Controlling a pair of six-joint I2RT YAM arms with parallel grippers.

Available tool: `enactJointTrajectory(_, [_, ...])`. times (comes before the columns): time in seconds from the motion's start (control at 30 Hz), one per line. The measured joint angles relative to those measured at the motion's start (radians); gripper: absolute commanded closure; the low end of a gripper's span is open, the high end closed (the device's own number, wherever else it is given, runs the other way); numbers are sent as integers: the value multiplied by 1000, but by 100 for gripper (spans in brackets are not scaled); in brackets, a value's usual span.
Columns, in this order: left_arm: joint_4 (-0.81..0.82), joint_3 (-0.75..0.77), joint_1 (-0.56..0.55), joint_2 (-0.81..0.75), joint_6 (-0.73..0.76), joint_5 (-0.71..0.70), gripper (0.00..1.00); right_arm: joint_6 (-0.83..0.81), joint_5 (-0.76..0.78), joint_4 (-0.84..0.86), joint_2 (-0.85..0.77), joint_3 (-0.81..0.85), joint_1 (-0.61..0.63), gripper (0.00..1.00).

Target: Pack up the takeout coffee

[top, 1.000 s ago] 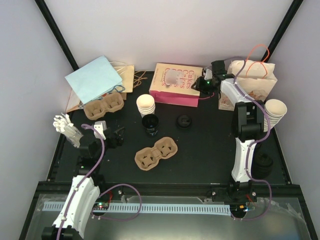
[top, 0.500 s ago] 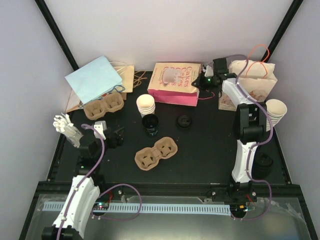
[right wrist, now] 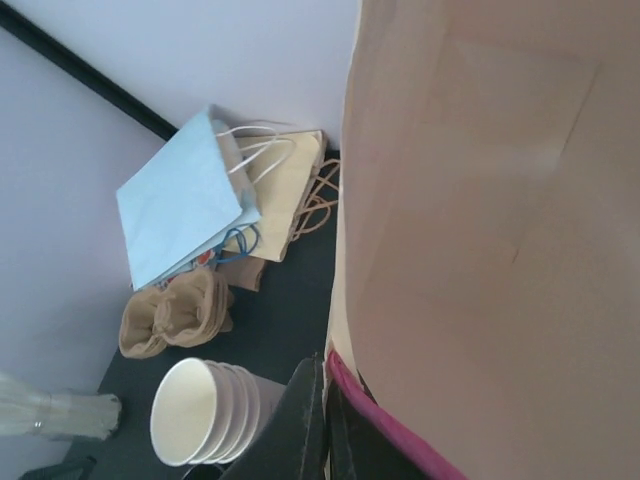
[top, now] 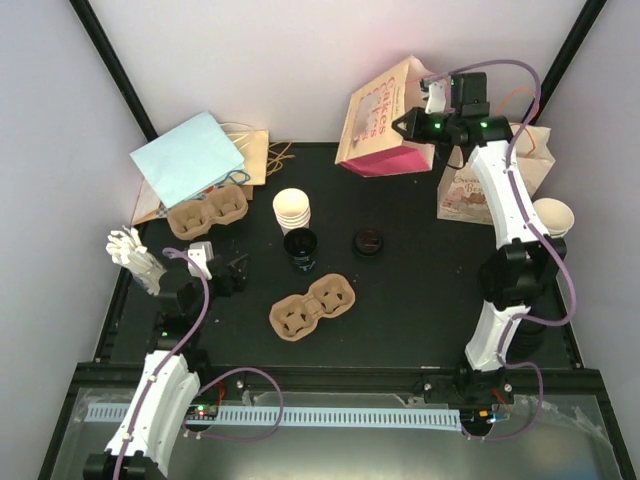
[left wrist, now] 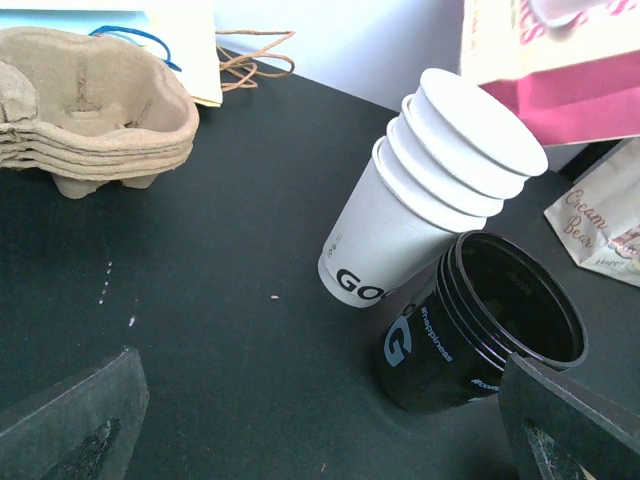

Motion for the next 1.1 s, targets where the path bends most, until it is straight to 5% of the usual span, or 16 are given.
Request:
enactJointTrajectory(0.53, [0, 0, 0, 0, 0, 0, 1, -167, 119, -329, -247, 67, 45, 99])
enactJointTrajectory(1.1, [0, 0, 0, 2, 0, 0, 1, -191, 261, -542, -718, -326, 106, 99])
